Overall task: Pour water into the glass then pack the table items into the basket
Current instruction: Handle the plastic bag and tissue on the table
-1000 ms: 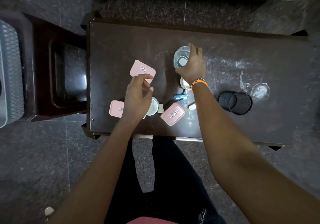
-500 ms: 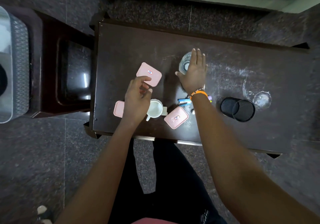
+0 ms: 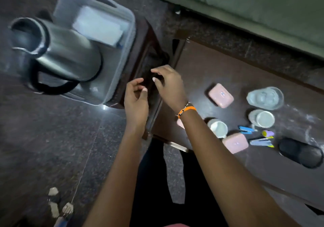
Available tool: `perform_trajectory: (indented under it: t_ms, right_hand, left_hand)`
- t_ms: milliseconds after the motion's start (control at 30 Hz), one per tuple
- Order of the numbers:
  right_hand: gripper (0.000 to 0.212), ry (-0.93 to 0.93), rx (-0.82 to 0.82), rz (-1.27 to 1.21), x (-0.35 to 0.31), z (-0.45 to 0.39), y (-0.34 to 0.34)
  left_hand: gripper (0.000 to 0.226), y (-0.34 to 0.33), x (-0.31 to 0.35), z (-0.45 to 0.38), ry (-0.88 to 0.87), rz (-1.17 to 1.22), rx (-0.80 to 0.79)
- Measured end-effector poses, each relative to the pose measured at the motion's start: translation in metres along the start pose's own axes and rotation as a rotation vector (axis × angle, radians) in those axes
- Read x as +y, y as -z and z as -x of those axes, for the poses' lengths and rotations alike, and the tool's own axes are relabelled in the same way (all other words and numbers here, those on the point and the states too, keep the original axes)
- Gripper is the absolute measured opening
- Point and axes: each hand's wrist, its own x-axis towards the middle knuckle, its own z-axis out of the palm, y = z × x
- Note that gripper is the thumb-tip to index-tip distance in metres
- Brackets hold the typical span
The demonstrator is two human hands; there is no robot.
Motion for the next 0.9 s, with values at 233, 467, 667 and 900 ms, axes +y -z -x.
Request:
perform_trajectory:
  t_ms: [233,467,667,900]
  right_hand:
    - [0.034,0.151,-0.108,0.189,-0.073,-0.083,-0.081]
    - [0.037,0.080,-0.408,0.897,-0.066,-0.157,-0.138]
    - [0.044,0.057,-0.364,0.869,-0.070,-0.170,-0.142]
    - [0.023,-0.077,0.321,-0.177,-0.094,-0.121,-0.089]
  left_hand:
    - [0.025,0.078,0.003,-0.070,0.030,0.049,0.076]
    - [0.027,0.118,-0.009,-0.117,0.053,-0.028,0.024]
    - [0.026,0.128,-0.009,-0.118,0.115,-0.006,-0.043]
    - [0.018,0.117,0.017,-0.100,0.127,0.102,-0.081]
